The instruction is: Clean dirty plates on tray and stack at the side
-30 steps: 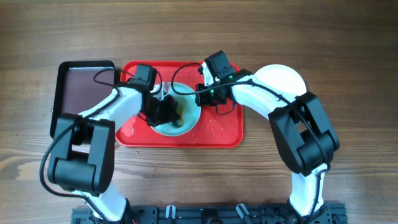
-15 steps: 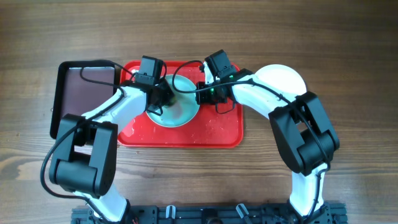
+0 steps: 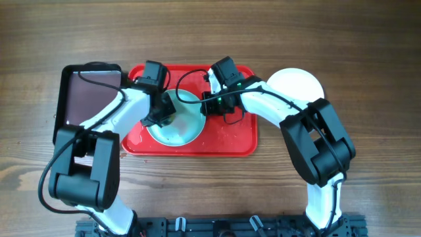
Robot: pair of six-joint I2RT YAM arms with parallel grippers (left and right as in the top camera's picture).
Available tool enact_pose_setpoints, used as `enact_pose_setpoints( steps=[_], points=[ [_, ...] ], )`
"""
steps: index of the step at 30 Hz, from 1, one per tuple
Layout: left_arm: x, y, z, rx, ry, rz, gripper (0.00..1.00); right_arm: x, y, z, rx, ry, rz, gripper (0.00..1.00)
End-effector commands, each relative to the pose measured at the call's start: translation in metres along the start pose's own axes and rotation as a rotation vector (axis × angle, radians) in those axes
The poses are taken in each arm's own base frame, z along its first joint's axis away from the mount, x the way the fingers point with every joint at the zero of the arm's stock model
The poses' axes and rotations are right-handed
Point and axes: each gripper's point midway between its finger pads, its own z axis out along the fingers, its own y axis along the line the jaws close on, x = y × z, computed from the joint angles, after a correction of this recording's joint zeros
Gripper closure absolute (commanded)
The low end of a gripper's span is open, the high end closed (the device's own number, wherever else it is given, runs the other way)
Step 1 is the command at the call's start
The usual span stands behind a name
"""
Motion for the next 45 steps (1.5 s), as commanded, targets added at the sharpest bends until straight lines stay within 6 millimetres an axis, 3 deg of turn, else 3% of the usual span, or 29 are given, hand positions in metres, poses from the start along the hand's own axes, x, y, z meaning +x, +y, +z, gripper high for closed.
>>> enact_pose_setpoints(
  steps=[1,8,14,18,22,26,30,33,36,39,42,45],
  points=[
    [0.072,-0.033,0.018,0.285,0.301,0.259,0.96,-0.003,-0.01,0.004,0.016,0.0,0.014,0.96],
    [0.08,-0.061,0.004,0.478,0.331,0.34,0.96,-0.003,-0.01,0.004,0.016,-0.001,0.015,0.96],
    [0.061,-0.069,0.008,0.483,0.248,0.332,0.96,-0.004,-0.009,0.004,0.013,-0.006,0.011,0.96],
    [0.022,-0.048,0.025,0.28,0.09,0.153,0.96,-0.004,-0.009,0.004,0.013,-0.006,0.011,0.96],
    [-0.017,0.002,0.031,-0.023,-0.114,-0.022,0.96,-0.004,-0.009,0.004,0.013,-0.006,0.011,0.96],
    [-0.027,0.046,0.024,-0.249,-0.217,-0.143,0.96,-0.004,-0.009,0.004,0.014,-0.006,0.01,0.96],
    [-0.017,0.068,0.018,-0.357,-0.213,-0.211,0.96,-0.004,-0.009,0.004,0.013,-0.006,0.01,0.96],
    [0.006,0.055,0.025,-0.28,-0.074,-0.165,0.96,-0.004,-0.009,0.004,0.013,-0.006,0.01,0.95],
    [0.028,0.019,0.03,-0.074,0.084,-0.031,0.96,-0.002,-0.01,0.004,0.017,0.002,0.015,0.96],
    [0.034,-0.017,0.018,0.119,0.148,0.091,0.96,-0.001,-0.01,0.004,0.02,0.008,0.018,0.96],
    [0.014,-0.032,-0.006,0.188,0.079,0.115,0.96,0.0,-0.011,0.004,0.021,0.012,0.02,0.96],
    [-0.03,-0.039,-0.047,0.25,-0.071,0.089,0.96,0.002,-0.011,0.004,0.024,0.017,0.023,0.96]
  ],
)
